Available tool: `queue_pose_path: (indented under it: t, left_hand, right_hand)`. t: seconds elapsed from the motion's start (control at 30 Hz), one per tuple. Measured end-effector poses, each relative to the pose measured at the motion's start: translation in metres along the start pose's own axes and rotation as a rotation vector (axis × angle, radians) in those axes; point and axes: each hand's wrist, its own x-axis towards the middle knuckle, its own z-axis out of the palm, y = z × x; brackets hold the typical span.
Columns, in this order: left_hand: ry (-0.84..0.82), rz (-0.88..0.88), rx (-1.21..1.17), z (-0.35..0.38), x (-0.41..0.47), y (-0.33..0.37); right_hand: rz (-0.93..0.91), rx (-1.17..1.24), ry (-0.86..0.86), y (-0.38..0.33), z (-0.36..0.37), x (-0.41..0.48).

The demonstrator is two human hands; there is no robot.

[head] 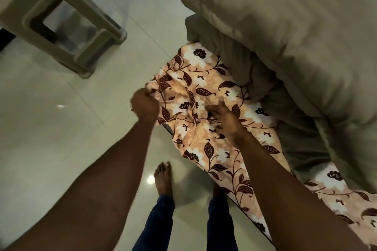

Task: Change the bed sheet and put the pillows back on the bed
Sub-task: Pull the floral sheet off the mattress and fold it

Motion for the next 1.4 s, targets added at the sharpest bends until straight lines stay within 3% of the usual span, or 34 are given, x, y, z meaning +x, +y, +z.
queue_pose_path:
  t: [0.07, 0.17, 0.23, 0.33, 0.43, 0.47, 0.53, 0.6, 0.7, 0.77, 0.97, 1.2, 1.4]
  left_hand:
    - [-0.181, 0.129, -0.147, 0.018, -0.051, 0.033]
    - [-0.781, 0.382, -0.280, 0.052, -0.142, 0.088]
    - [-0.904, 0.489, -0.245, 0.063, -0.191, 0.118]
    - [-0.757, 0.371, -0.280, 0.066, -0.213, 0.126]
    - [-0.291, 0.358, -0.027, 0.065, -0.204, 0.088]
    - [-0.160, 0.282, 0.061, 0.061, -0.204, 0.072]
    - [-0.130, 0.122, 0.170, 0.057, -0.212, 0.041]
    - [-0.366, 0.183, 0.208, 0.059, -0.221, 0.021]
    - [-1.027, 0.320, 0.185, 0.054, -0.237, 0.019]
    - [-1.176, 0.364, 0.189, 0.042, -0.246, 0.026]
    - [-0.885, 0.187, 0.068, -0.047, -0.193, 0.042]
    - [-0.738, 0.309, 0.098, -0.205, -0.102, 0.051]
    - [-0.629, 0.444, 0.176, -0.325, -0.039, 0.032]
  right_hand:
    - [-0.013, 0.138, 0.055, 0.003, -0.016, -0.003]
    - [-0.043, 0.403, 0.287, -0.002, -0.039, -0.014]
    - [-0.034, 0.530, 0.461, 0.005, -0.063, -0.020]
    - [0.035, 0.419, 0.489, 0.023, -0.092, -0.035]
    - [0.068, 0.221, 0.385, 0.027, -0.089, -0.044]
    - [0.057, 0.160, 0.380, 0.025, -0.084, -0.045]
    - [0.068, 0.011, 0.414, 0.025, -0.076, -0.043]
    - [0.083, -0.118, 0.465, 0.029, -0.069, -0.045]
    - [0.016, -0.298, 0.489, 0.026, -0.055, -0.065]
    - [-0.038, -0.352, 0.493, 0.023, -0.051, -0.082]
    - [-0.025, -0.488, 0.491, -0.016, -0.028, -0.143]
    - [-0.008, -0.696, 0.345, -0.080, 0.059, -0.200]
    - [-0.131, -0.952, 0.248, -0.149, 0.171, -0.221]
